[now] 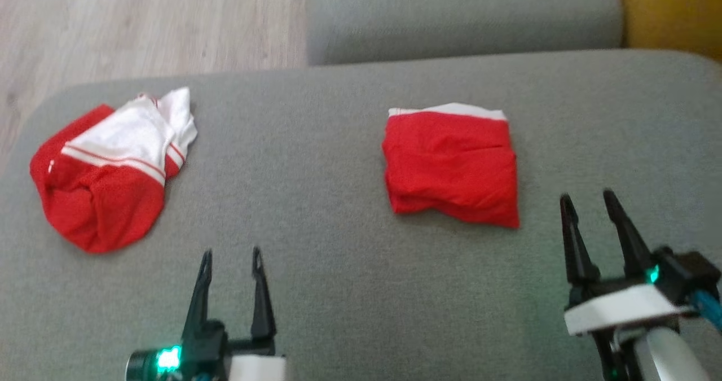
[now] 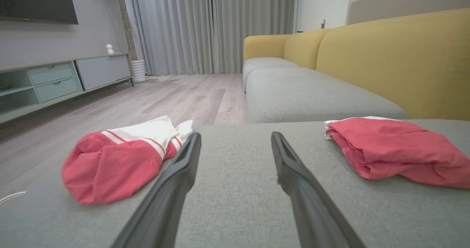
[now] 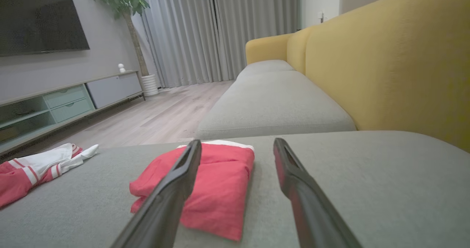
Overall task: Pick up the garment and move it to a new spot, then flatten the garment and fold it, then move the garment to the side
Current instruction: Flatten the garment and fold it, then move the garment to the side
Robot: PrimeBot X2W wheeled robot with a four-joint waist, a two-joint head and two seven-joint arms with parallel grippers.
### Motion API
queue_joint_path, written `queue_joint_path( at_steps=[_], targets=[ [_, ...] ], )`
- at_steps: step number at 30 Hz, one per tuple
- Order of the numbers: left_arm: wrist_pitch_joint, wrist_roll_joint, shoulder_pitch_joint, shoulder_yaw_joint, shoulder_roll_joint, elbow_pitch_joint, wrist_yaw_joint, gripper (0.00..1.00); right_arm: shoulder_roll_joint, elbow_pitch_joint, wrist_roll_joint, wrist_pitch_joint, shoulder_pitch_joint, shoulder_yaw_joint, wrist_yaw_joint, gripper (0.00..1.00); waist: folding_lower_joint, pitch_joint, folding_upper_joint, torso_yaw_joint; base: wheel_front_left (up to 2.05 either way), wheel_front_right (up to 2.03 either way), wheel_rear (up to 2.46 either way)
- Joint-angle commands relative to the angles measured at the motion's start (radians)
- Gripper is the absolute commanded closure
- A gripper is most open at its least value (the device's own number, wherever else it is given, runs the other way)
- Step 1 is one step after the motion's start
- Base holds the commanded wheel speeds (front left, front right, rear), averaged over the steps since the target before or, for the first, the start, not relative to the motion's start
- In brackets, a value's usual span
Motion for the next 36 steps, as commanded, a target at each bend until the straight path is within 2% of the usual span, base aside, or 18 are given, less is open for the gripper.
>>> queue_joint_path(
  at_steps=[1,12,36],
  targets=[
    [-0.005,-0.006,-0.005,0.046,0.001,-0.034,-0.001,0.00,0.002,-0.039,-0.005,-0.011,-0.005,0.007,0.007,0.00,0.0003,-0.035,-0.0001,-0.015,0.00,0.00,0.00],
    [-0.005,0.002,0.057,0.083,-0.001,-0.017,-0.034,0.00,0.035,-0.038,-0.029,-0.011,0.108,-0.033,0.007,0.00,0.0003,-0.077,-0.0001,-0.009,0.00,0.00,0.00],
    [-0.005,0.040,0.051,0.091,-0.002,-0.019,-0.056,0.00,0.051,-0.021,-0.021,-0.011,0.126,-0.003,0.007,0.00,0.0003,-0.069,-0.0001,-0.013,0.00,0.00,0.00]
  ],
)
